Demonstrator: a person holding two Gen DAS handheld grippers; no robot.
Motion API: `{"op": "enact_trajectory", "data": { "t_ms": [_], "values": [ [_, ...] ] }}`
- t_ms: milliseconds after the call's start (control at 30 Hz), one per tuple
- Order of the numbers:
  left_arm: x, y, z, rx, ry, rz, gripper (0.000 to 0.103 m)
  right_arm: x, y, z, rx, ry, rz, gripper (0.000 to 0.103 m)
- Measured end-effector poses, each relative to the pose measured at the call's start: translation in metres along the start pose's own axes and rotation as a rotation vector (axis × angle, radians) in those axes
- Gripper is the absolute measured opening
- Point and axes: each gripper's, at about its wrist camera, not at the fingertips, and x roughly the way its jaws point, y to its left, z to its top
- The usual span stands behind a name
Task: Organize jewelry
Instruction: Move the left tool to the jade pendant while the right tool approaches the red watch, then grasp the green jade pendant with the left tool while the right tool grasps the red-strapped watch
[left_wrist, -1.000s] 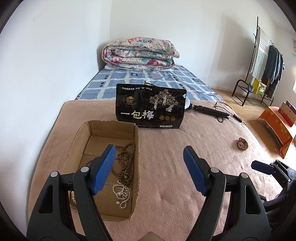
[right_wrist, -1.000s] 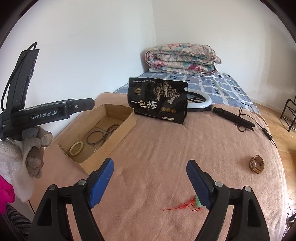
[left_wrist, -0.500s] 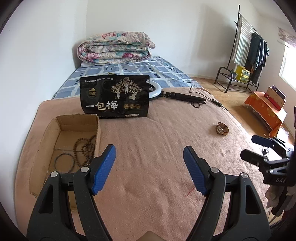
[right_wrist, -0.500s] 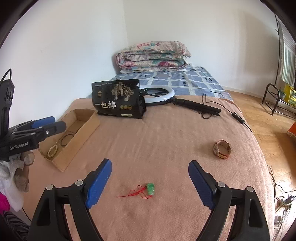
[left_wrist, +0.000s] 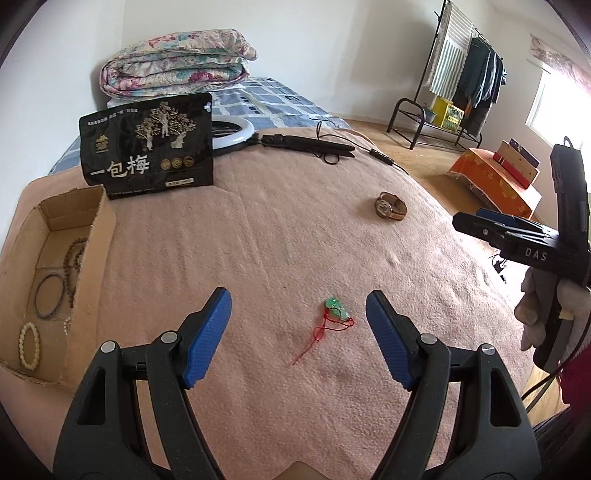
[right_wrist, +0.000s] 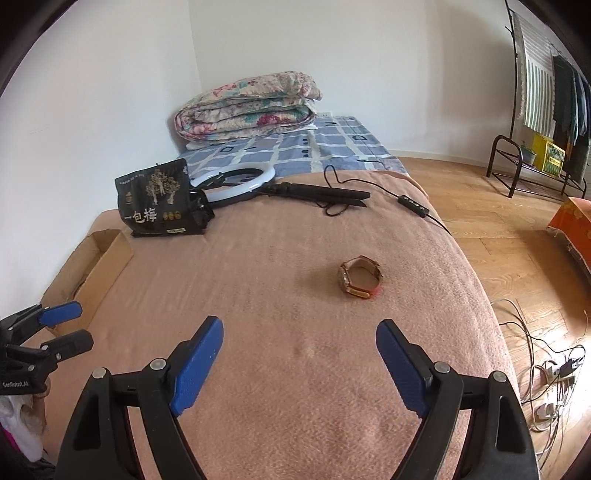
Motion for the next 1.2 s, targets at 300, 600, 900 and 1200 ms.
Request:
{"op": "enact_trajectory", "data": {
  "t_ms": [300, 600, 900, 1200],
  "values": [
    [0.035, -0.029, -0.027, 0.029, 0.049, -0.025, 0.078, 0.032, -0.037, -0.003, -0.014, 0.030, -0.024, 0.087],
    [0.070, -0.031, -0.040, 0.001, 0.063, -0.021, 0.078, 0.078, -0.046, 0.000, -0.090, 0.056, -0.047, 0.087],
    [0.099, -0.036, -0.034, 0.009, 0.089, -0.008, 0.066, 0.120, -0.059, 0.005, -0.070, 0.074, -0.066, 0.087],
    [0.116, -0.038, -0.036, 0.020, 0.105, 0.011, 0.050, 0.146, -0.067, 0.013, -0.042, 0.076, -0.055, 0.087]
  ]
}}
